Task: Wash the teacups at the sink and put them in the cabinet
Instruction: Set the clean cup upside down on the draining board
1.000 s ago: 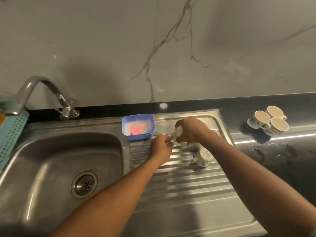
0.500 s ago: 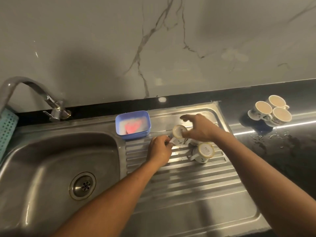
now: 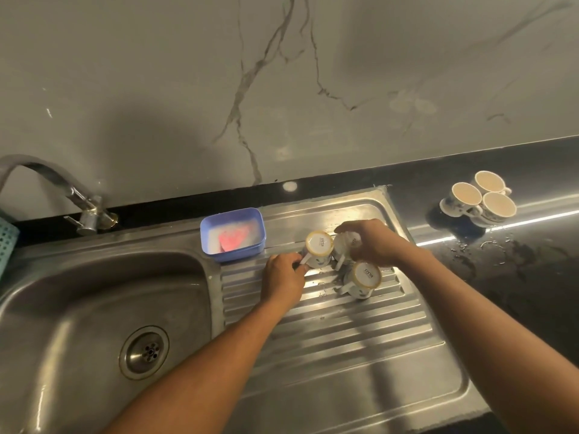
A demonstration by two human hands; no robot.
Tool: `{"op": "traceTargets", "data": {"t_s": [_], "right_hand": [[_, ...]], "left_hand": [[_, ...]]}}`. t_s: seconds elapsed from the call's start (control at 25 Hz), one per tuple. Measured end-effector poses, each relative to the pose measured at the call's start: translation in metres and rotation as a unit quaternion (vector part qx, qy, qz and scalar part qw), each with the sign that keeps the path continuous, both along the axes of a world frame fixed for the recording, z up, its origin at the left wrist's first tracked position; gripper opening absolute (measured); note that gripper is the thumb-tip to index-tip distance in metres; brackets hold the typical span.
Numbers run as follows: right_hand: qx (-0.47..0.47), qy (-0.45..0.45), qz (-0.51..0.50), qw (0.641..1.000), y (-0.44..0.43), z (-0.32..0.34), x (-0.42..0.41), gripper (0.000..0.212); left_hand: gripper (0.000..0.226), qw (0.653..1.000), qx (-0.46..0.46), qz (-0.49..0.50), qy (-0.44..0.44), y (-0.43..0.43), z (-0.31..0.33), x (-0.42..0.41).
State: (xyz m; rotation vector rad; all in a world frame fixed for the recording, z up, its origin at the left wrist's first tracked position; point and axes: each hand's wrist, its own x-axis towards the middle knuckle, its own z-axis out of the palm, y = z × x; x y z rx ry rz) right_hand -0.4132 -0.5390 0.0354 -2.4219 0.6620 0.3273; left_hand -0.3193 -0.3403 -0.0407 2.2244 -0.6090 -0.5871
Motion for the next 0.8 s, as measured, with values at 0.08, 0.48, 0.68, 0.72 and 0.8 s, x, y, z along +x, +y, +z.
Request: {"op": "traceTargets", "data": {"t_s": [0.08,0.48,0.68,0.72,0.8], "right_hand": [[-0.002,-0.001,0.006,1.0,0.0,0.0,0.002,0.061],[0.012,-0.027,-0.06,0.998,0.005,-0.006,-0.002,0.062],[0.056,-0.045,-0.078,0.994,0.012,-0.01,-0.012,0.075],[0.058,-0.061,-0.092,0.992,0.015,-0.01,-0.016,0.079],[0.028,-0.102,-0.128,0.986,0.025,-0.008,-0.026,0.076]], "left_hand": [[0.014,1.0,-0.004,-0.004,0.0,0.001,-0.001,-0.001],[0.015,1.0,-0.005,-0.023,-0.008,0.008,0.001,-0.005],[0.033,0.998,-0.004,-0.03,-0.054,0.026,0.019,-0.016],[0.034,0.996,-0.003,-0.046,-0.075,0.032,0.022,-0.02],[0.034,0.99,0.012,-0.09,-0.11,0.045,0.029,-0.027]]}}
